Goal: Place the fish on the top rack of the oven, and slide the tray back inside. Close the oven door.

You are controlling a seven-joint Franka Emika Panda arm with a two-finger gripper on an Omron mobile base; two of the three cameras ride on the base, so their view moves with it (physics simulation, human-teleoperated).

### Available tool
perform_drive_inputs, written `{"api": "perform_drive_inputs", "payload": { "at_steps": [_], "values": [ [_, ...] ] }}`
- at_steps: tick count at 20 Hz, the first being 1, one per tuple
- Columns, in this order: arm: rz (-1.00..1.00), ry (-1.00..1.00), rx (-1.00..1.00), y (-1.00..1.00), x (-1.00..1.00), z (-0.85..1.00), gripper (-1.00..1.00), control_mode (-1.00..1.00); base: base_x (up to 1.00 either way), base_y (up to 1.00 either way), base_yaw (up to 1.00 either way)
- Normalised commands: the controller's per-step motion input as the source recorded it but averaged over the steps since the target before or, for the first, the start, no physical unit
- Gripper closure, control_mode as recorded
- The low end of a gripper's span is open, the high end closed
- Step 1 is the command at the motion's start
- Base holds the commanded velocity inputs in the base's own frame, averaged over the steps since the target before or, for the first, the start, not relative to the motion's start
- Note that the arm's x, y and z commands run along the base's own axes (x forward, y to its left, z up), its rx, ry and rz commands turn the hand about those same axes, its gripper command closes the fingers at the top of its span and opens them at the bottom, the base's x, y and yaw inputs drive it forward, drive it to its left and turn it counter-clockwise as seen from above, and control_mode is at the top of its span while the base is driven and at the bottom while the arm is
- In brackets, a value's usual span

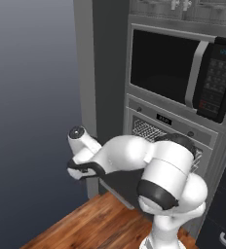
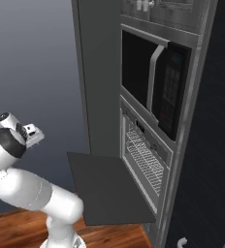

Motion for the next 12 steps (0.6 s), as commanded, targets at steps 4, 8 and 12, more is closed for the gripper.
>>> {"api": "perform_drive_inputs", "payload": {
  "at_steps": [4,8,12],
  "values": [
    [0.15,0.31,-0.13,0.40,-0.04,-0.38,-1.00,-1.00,0.00,0.00,0.00],
    [0.16,0.14,-0.16,0.26,-0.09,-0.65,-1.00,-1.00,0.00,0.00,0.00],
    [0.13,0.00,-0.21,0.28,-0.15,-0.69,-1.00,-1.00,0.00,0.00,0.00]
  ]
}}
